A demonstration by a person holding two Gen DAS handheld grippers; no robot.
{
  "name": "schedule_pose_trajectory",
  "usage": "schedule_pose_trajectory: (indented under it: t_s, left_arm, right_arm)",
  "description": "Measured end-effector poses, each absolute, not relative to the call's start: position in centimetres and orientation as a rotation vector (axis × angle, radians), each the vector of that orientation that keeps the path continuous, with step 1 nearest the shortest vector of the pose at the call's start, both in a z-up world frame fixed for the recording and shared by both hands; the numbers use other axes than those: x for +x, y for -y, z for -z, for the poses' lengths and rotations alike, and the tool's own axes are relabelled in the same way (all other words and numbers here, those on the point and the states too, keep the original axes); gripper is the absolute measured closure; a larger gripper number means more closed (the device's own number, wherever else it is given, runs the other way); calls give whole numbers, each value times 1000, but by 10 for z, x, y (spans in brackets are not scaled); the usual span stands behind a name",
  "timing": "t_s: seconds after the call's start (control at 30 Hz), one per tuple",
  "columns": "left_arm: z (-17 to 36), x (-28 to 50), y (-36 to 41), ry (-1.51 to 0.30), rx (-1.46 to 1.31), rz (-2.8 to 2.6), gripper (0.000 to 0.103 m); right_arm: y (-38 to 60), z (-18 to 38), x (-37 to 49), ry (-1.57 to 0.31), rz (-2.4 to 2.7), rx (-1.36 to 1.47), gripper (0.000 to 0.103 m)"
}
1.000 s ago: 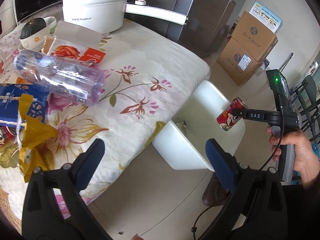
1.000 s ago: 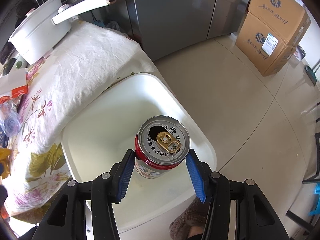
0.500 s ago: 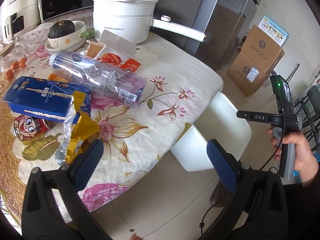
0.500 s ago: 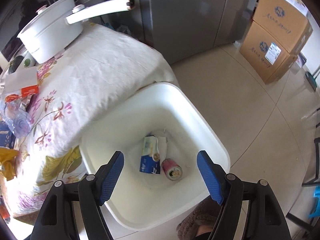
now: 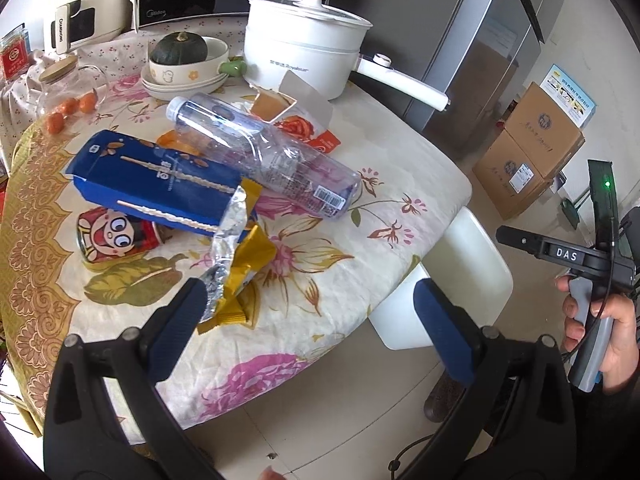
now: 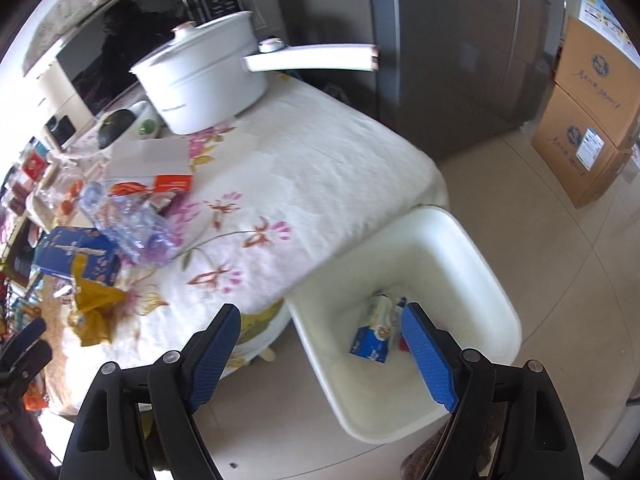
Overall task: Collect trash
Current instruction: 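Move both tools back to the table and grasp the foil wrapper with the left tool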
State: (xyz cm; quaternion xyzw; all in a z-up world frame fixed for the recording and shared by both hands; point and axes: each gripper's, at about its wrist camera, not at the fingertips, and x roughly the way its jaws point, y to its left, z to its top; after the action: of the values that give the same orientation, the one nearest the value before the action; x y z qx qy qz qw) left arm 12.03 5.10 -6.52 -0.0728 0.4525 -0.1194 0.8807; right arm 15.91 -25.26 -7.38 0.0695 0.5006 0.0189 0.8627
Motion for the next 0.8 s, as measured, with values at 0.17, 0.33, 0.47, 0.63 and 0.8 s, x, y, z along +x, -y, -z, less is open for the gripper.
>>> schedule_pose_trajectory:
  t_s: [0.17,0.33,0.47,0.63,0.8]
  left_arm:
    - [67,118,-72,-946,-157,211,1]
    - [69,114,-95,-948,-167,170,1]
    - [73,112,-114,-958,-170,132,1]
    - [80,114,-136,-987,-180,75,1]
    - [87,120,-145,-1018,-198,67,1]
  right_arm:
    - [227,63,153,-1021,-99,159,18]
    - [203,59,152,-1004,-132,136,17]
    - [188,62,154,-1006,-145,113,17]
    - [177,68,156,-1023,-145,100,17]
    - [169,73,158,-1035,-148,96,16]
